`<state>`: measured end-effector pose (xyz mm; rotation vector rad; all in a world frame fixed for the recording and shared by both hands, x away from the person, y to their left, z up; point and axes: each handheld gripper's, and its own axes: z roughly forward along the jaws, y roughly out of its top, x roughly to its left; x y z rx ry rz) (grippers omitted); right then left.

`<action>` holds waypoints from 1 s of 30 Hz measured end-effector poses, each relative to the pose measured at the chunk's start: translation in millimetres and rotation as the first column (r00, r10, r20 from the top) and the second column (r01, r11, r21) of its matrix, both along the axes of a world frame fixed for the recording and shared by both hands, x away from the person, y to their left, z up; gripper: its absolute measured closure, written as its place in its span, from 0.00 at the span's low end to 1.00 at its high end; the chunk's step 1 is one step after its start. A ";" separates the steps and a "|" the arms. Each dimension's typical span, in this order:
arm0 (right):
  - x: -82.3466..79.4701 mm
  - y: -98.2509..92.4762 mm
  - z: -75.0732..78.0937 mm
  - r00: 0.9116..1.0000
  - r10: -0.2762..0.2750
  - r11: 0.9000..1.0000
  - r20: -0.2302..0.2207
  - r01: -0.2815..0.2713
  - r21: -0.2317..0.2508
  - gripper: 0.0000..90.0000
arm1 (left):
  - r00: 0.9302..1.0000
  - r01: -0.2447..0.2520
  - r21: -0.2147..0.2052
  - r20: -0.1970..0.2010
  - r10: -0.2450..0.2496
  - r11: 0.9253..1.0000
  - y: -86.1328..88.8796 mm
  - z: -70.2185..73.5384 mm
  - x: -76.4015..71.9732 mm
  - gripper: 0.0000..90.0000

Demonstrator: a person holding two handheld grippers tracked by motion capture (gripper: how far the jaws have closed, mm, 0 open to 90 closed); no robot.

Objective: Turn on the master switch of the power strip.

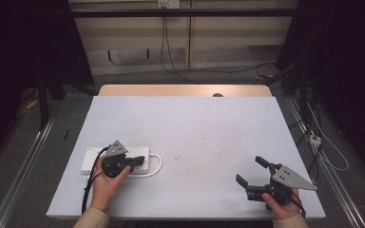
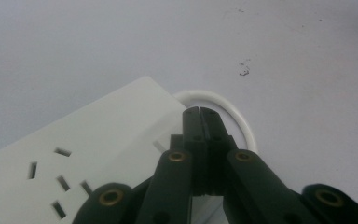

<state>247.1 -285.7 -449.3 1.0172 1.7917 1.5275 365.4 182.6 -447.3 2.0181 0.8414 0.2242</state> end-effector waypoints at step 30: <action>-0.6 0.4 0.2 1.000 0.003 1.000 0.002 -0.003 0.001 0.04 | 1.000 0.008 0.019 0.021 -0.008 1.000 -1.4 -0.9 -0.3 1.00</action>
